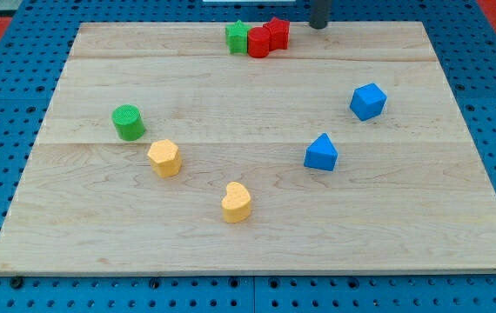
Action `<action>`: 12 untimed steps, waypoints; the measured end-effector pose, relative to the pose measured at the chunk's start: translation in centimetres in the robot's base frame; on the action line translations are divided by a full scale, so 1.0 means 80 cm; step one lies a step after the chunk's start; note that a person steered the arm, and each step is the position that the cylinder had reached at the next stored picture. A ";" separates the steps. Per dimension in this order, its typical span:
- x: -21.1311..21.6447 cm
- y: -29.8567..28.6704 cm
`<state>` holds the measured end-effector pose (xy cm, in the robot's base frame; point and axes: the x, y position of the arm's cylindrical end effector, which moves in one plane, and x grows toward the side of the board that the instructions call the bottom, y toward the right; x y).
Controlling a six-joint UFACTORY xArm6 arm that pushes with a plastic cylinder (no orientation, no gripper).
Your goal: Move the green star above the green circle
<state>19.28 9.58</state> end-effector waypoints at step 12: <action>0.012 -0.322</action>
<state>20.25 -16.19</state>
